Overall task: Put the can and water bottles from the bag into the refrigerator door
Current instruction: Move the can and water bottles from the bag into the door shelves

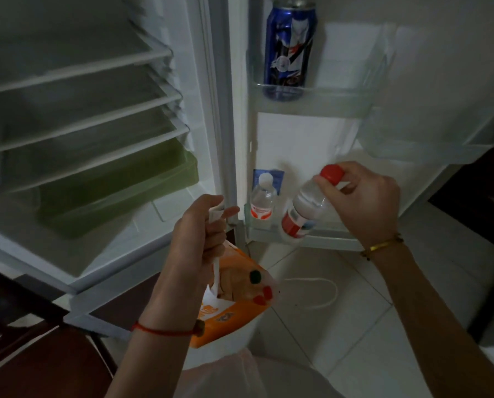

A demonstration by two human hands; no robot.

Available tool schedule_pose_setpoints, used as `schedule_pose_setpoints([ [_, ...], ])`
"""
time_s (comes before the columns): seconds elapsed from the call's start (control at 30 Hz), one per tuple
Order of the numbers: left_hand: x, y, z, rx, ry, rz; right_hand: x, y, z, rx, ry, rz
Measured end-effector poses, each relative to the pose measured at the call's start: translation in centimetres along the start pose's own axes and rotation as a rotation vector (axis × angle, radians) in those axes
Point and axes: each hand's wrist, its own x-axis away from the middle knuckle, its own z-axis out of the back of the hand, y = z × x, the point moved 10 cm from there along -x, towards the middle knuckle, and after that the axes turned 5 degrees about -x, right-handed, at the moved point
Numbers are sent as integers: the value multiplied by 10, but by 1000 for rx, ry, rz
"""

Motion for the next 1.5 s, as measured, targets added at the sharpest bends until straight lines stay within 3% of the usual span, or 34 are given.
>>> schedule_pose_setpoints([
  [0.4, -5, 6, -3, -121, -35, 23, -12, 48, -99, 92, -151, -82],
  [0.77, -1, 1, -23, -56, -3, 45, 2, 68, -139, 65, -329, -192],
  [0.97, 5, -4, -31, -48, 15, 27, 8, 75, -145, 27, -330, -226],
  [1.13, 6, -8, -37, -36, 23, 6, 48, 77, -117, -127, -181, -268],
  [1.2, 7, -10, -38, -44, 24, -3, 93, 96, -129, -85, -353, -359],
  [1.33, 11, -12, -44, -49, 29, -12, 187, 131, -180, 70, -884, -465],
  [1.5, 17, -13, -51, -31, 13, -25, 214, 144, -216, -20, -1004, -653],
])
